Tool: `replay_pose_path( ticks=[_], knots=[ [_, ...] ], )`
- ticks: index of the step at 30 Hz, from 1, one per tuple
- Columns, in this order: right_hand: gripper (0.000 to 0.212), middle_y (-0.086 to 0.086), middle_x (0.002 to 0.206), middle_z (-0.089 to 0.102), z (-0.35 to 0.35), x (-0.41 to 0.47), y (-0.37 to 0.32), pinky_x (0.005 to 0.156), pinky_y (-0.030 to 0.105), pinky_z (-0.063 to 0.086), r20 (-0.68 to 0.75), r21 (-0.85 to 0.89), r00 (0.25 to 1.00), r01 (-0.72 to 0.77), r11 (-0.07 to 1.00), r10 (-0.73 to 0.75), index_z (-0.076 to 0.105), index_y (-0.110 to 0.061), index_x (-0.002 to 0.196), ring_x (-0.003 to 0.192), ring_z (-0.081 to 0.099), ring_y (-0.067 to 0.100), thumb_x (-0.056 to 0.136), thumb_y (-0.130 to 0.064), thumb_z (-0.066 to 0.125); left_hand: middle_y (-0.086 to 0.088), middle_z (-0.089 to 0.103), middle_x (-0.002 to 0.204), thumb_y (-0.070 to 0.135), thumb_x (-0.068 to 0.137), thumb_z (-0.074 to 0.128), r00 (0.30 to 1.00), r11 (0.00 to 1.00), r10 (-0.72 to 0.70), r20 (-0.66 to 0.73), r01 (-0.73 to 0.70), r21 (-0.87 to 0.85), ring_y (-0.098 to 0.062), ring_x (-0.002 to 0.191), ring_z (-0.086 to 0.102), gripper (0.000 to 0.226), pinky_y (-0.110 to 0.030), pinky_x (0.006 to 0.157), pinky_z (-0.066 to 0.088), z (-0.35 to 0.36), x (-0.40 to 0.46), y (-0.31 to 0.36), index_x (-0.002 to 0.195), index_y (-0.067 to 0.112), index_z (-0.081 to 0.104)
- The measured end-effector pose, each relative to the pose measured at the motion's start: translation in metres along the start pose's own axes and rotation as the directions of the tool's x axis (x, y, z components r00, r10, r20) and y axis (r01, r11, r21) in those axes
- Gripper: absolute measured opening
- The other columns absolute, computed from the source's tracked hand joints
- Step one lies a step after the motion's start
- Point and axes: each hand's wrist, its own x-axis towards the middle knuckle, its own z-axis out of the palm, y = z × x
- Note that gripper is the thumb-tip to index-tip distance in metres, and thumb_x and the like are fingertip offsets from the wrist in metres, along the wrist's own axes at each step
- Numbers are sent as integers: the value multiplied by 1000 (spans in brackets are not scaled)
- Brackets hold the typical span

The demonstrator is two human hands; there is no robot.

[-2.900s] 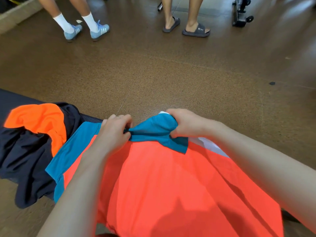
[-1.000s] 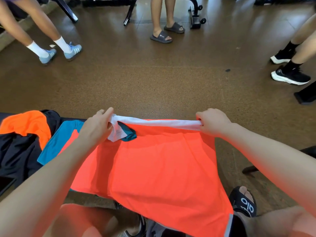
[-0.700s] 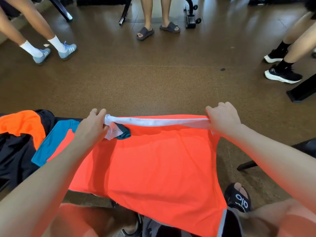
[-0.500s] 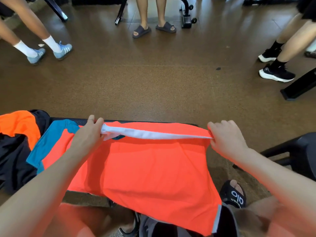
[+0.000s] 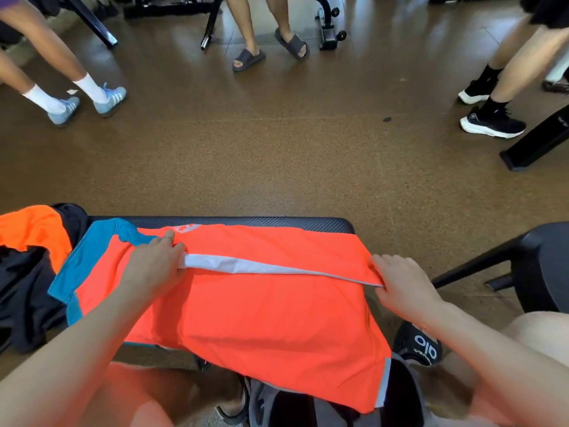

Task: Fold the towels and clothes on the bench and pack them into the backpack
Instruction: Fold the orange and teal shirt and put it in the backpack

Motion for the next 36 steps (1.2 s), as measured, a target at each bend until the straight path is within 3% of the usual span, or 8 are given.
replay_pose_path(
  ticks=[3,8,11,14,19,25,31,36],
  knots=[
    [31,-1,92,64,-1,0,0,75,41,43,115,68,993,-47,997,39,50,-22,105,93,63,29,75,-23,57,-13,56,99,26,80,73,997,999,25,68,-26,27,-36,75,68,18,-39,49,39,-8,-5,1,88,13,64],
    [58,0,109,60,-6,7,0,85,40,45,295,182,945,-202,962,143,42,-23,126,111,60,27,72,-24,62,-5,48,115,42,88,60,970,998,27,241,-12,-61,-28,99,67,32,-37,66,44,-17,-8,1,109,19,54],
    [73,1,122,50,-14,17,1,99,44,44,314,399,941,-250,882,125,37,-28,139,122,50,26,71,-23,63,-9,49,111,39,91,60,972,976,-17,233,67,-208,-34,103,62,33,-41,78,47,-26,2,-4,108,14,50],
    [68,1,124,48,-25,35,-8,104,43,42,183,549,981,-159,821,68,44,-26,136,123,47,24,70,-18,58,-12,54,110,29,94,57,991,915,-92,97,122,-384,-37,107,58,24,-46,83,44,-31,19,-2,111,12,50],
    [39,3,119,52,-31,70,-32,100,42,42,18,434,1000,-6,901,-2,56,-21,125,114,49,26,86,-22,61,-15,62,109,34,95,53,997,938,-67,47,79,-336,-40,102,62,31,-49,83,52,-19,44,6,120,17,62],
    [12,-1,101,56,-22,90,-24,87,40,45,-62,421,998,32,907,-6,65,-21,100,100,51,23,88,-23,66,-12,64,106,36,100,50,987,849,-162,20,149,-506,-37,102,62,28,-48,88,51,-1,57,2,111,16,66],
    [10,-2,87,57,-28,108,-17,80,36,43,16,434,999,38,900,-50,59,-22,82,89,53,21,89,-17,64,-6,57,87,14,90,66,990,873,-144,-4,125,-472,-37,89,60,6,-44,74,46,3,71,-2,96,14,67],
    [11,0,83,63,-36,125,-6,75,35,41,96,517,995,-70,853,24,61,-16,82,82,58,21,90,-9,60,-4,56,80,11,96,60,977,765,-212,-15,156,-625,-30,82,53,10,-39,71,35,8,81,-4,87,13,55]
  ],
)
